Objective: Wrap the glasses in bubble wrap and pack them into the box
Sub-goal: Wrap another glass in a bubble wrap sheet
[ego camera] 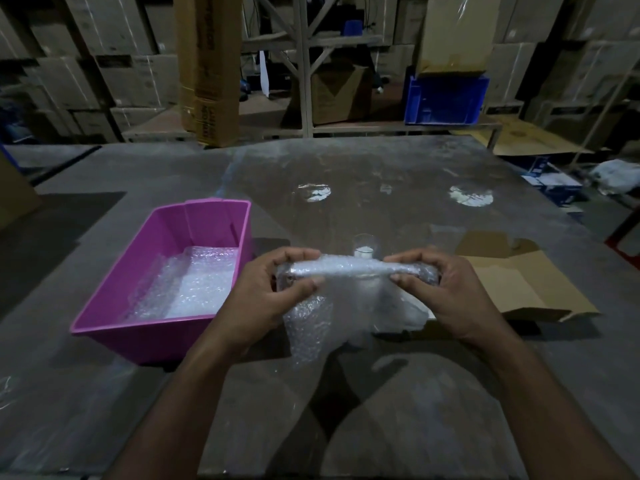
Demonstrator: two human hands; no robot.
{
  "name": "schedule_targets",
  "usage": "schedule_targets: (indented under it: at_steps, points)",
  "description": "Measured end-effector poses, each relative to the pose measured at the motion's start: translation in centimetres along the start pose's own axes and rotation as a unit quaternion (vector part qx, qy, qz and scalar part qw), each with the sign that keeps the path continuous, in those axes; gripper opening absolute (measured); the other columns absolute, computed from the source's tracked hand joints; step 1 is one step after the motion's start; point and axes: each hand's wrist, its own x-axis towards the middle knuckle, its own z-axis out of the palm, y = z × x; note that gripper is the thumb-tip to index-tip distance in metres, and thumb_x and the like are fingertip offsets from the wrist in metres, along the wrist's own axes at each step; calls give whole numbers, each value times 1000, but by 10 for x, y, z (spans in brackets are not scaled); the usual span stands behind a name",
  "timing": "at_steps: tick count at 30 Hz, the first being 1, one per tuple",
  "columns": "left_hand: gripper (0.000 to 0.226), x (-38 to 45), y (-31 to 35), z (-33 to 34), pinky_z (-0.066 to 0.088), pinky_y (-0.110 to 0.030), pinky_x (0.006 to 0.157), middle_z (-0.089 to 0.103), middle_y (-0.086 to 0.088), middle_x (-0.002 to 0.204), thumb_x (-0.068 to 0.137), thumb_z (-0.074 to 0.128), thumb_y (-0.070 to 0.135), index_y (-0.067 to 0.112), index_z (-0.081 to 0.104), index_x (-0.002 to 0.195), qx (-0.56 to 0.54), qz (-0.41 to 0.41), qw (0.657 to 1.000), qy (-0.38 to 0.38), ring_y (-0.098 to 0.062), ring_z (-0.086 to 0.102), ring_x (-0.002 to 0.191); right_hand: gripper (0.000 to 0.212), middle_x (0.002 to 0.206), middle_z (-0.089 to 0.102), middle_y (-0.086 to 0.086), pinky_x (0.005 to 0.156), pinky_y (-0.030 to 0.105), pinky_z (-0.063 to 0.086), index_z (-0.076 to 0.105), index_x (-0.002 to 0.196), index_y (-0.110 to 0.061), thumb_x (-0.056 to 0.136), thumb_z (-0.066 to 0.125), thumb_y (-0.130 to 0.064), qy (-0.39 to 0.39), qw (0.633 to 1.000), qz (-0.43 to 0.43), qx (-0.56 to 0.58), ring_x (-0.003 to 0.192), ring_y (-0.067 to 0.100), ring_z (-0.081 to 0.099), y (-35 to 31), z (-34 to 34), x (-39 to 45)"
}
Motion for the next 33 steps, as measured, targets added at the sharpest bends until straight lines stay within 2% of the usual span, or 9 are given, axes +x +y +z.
schedule_targets:
  at_steps: [3, 7, 10, 14, 18, 22, 27, 30, 33]
  points:
    - [27, 6, -7, -5, 57, -24, 80, 77, 1, 101, 79, 85, 14, 22, 76, 103, 67, 17, 997, 31, -15, 73, 92, 9, 100, 61, -5, 83, 7, 41, 76, 96, -24, 87, 76, -23, 27, 996, -17, -82, 95, 0, 61, -3, 4, 4]
    - [6, 12, -12, -12, 48, -16, 88, 62, 4, 112, 87, 78, 21, 22, 75, 93, 160, 77, 982, 62, -2, 62, 105, 12, 97, 73, -13, 83, 19, 50, 77, 100, -28, 89, 73, -33, 37, 996, 3, -78, 94, -2, 66, -7, 8, 3]
    - [16, 14, -12, -21, 55, -25, 81, 71, 4, 107, 95, 69, 25, 27, 72, 110, 104, 52, 992, 58, -9, 69, 96, 21, 106, 72, -24, 88, 26, 53, 73, 111, -36, 91, 69, -40, 46, 997, 10, -63, 103, -3, 65, -9, 12, 3]
    - [37, 18, -15, -26, 58, -39, 91, 70, 2, 123, 97, 66, 12, 31, 60, 128, 24, 42, 997, 61, -20, 70, 104, 20, 99, 70, -34, 80, 11, 47, 75, 112, -29, 99, 61, -21, 51, 998, -3, -48, 93, -13, 63, -15, 17, 2]
    - [26, 17, -16, -29, 56, -34, 93, 68, 7, 128, 98, 60, 0, 22, 69, 109, 31, 75, 994, 70, -10, 66, 115, 26, 115, 72, -14, 88, 19, 51, 73, 117, -28, 101, 57, -14, 29, 999, 0, -22, 106, -2, 65, -18, 22, -4]
    - [38, 15, -12, -28, 52, -23, 88, 77, 3, 105, 93, 50, -16, 12, 75, 86, 8, 96, 994, 51, -11, 69, 108, 35, 124, 65, -8, 89, 15, 52, 70, 121, -36, 87, 76, -30, 19, 999, 24, -34, 114, 1, 61, -22, 26, -12]
    - [21, 11, -8, -28, 53, -18, 84, 77, 2, 111, 97, 62, 2, 16, 76, 106, -15, 77, 997, 29, -7, 70, 104, 34, 112, 69, -6, 87, 11, 47, 71, 111, -38, 85, 80, -20, 78, 996, 5, -53, 104, -1, 64, -22, 31, -14]
    - [37, 10, -11, -29, 57, -21, 86, 73, 7, 114, 79, 85, 11, 21, 74, 113, 55, 93, 994, 12, -6, 69, 108, 26, 108, 70, -5, 91, 20, 48, 73, 108, -35, 86, 78, -23, 82, 992, -3, -92, 102, 0, 63, -19, 32, -13]
    - [35, 13, -14, -27, 56, -20, 86, 71, 11, 111, 79, 85, 14, 28, 74, 109, 128, 124, 983, 48, -2, 67, 106, 19, 100, 67, 2, 85, 16, 47, 76, 104, -26, 86, 77, -21, 83, 991, -6, -104, 96, 4, 61, -17, 33, -11]
